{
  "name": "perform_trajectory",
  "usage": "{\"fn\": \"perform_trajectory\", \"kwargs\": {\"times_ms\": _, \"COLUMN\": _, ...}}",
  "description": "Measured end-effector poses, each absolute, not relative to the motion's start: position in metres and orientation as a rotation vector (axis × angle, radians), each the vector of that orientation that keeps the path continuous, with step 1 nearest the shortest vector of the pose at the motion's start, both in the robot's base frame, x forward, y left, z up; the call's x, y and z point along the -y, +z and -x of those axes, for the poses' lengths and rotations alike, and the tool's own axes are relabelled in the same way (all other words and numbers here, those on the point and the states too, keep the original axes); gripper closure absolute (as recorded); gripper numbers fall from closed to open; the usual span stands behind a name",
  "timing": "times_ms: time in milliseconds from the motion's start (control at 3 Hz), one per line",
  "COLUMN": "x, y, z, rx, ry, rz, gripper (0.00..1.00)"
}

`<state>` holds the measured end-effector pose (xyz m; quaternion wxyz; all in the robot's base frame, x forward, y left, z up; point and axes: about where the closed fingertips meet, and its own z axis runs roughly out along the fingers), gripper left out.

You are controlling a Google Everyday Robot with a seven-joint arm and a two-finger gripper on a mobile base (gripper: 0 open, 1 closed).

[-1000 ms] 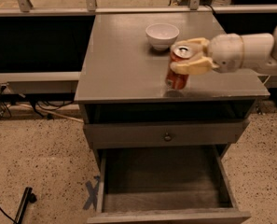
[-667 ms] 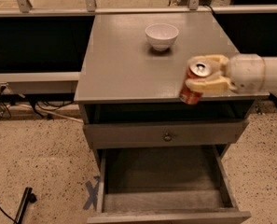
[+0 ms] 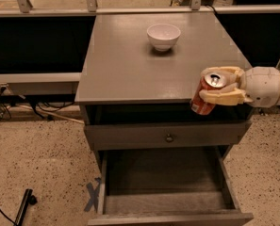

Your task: Place coke can into middle drawer

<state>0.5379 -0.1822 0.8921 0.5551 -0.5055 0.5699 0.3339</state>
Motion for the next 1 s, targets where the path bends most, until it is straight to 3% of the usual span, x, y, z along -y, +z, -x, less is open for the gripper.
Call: {"fn": "perform_trajectory", "kwargs": {"times_ms": 1000, "x": 0.212, "y": 0.827, "z": -0.434, "rx": -1.326, "ry": 0.818, "rz": 1.123, "gripper": 1.0}}
